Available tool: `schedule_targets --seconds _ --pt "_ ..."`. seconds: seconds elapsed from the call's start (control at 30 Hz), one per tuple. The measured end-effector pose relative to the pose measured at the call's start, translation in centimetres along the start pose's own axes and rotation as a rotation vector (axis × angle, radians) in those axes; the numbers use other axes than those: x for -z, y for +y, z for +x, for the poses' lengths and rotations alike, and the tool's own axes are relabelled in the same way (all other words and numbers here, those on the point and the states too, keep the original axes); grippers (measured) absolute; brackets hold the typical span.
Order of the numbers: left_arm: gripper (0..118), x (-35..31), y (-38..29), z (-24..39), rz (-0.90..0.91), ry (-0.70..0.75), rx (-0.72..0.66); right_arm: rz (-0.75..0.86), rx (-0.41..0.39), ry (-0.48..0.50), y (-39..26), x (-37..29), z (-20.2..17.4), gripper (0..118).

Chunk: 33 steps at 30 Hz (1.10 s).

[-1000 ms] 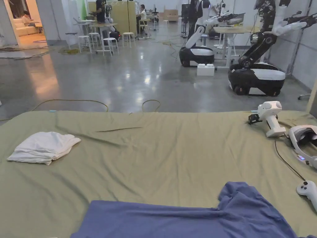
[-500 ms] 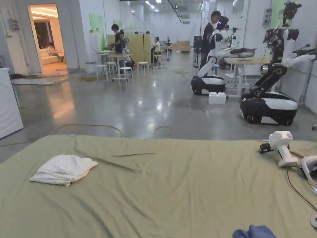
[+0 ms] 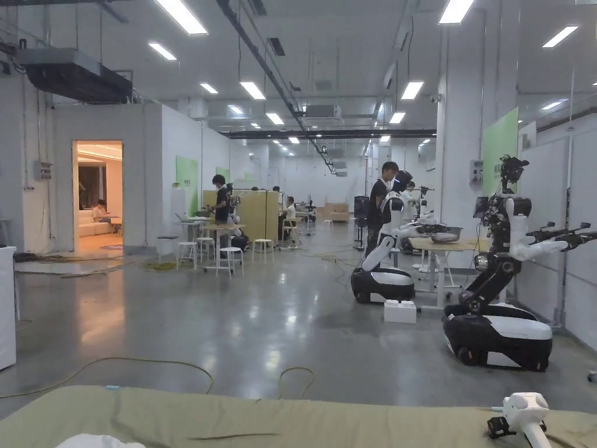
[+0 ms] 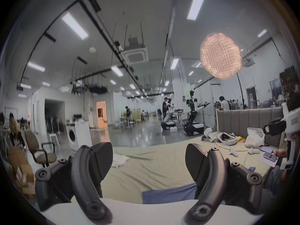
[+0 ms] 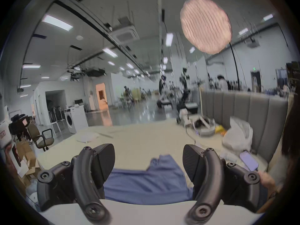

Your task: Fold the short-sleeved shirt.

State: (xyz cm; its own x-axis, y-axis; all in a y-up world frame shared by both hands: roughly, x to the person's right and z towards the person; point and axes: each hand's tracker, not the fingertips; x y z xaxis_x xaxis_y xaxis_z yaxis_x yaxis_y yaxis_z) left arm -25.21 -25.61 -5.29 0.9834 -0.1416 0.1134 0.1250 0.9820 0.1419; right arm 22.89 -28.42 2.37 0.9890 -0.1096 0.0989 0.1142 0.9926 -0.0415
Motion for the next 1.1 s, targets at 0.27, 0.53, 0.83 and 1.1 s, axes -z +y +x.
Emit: schedule_targets --seconds 0.27,0.53,0.83,1.1 --pt "18 -0.7 1.8 0.9 -0.03 -0.043 -0.064 0.073 -0.109 0.079 1.5 -1.7 -2.4 14" --pt "0 -0.4 1.7 0.4 -0.062 -0.073 -0.096 0.039 -0.106 0.098 0.5 -1.0 -2.7 0" --pt "15 4.7 -2.9 -1.1 -0.247 -0.143 -0.177 -0.036 -0.092 0.106 -1.6 0.8 -2.4 0" --pt "74 18.7 -19.7 -3.3 -0.664 -0.225 -0.521 -0.216 -0.038 0.107 -5.2 3.3 -1.7 0"
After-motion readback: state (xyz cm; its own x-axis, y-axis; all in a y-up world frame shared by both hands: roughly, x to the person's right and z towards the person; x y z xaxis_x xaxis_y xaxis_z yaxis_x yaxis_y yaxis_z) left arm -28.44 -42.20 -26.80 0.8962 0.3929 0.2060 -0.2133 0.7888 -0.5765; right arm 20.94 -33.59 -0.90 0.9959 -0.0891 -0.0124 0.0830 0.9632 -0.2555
